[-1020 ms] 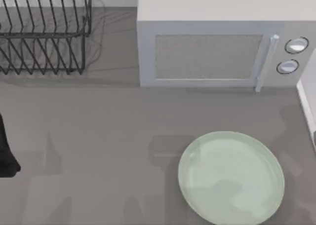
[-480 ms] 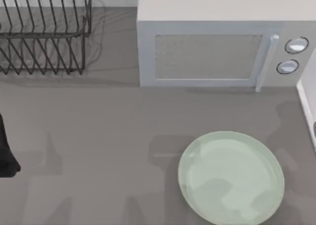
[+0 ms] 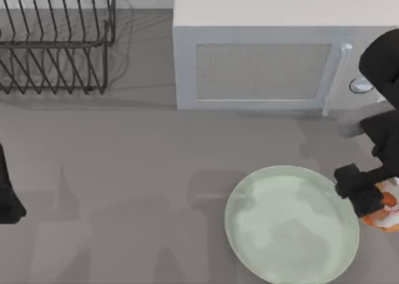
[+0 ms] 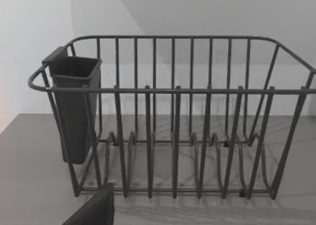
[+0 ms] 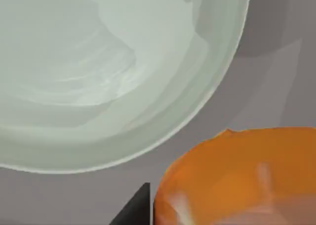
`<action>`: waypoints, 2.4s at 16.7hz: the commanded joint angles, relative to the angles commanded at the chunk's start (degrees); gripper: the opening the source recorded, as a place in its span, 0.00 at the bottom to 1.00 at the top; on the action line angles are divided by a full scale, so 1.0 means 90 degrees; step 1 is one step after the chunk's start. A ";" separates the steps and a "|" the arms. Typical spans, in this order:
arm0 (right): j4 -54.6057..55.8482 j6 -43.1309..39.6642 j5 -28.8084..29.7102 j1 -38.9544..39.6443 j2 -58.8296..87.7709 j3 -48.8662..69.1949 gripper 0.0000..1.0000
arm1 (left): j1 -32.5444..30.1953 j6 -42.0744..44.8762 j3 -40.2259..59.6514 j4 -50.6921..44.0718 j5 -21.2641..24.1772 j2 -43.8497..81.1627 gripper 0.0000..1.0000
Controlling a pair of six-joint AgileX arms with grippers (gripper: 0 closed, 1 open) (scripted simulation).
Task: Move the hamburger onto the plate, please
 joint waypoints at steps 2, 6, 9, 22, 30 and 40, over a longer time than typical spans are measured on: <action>0.0017 0.1133 -0.0001 0.0426 0.0528 0.0412 0.00 | 0.0000 0.0000 0.0000 0.0000 0.0000 0.0000 1.00; 0.0143 0.2998 0.0006 0.1164 0.1350 0.1113 0.00 | 0.0000 0.0000 0.0000 0.0000 0.0000 0.0000 1.00; 0.0267 0.3708 0.0020 0.1491 0.1649 0.1412 0.00 | 0.0000 0.0000 0.0000 0.0000 0.0000 0.0000 1.00; 0.1281 0.3876 0.0023 0.1578 0.1956 0.0770 0.00 | 0.0000 0.0000 0.0000 0.0000 0.0000 0.0000 1.00; 0.1399 0.3879 0.0024 0.1591 0.2004 0.0672 0.23 | 0.0000 0.0000 0.0000 0.0000 0.0000 0.0000 1.00; 0.1399 0.3879 0.0024 0.1591 0.2004 0.0672 0.98 | 0.0000 0.0000 0.0000 0.0000 0.0000 0.0000 1.00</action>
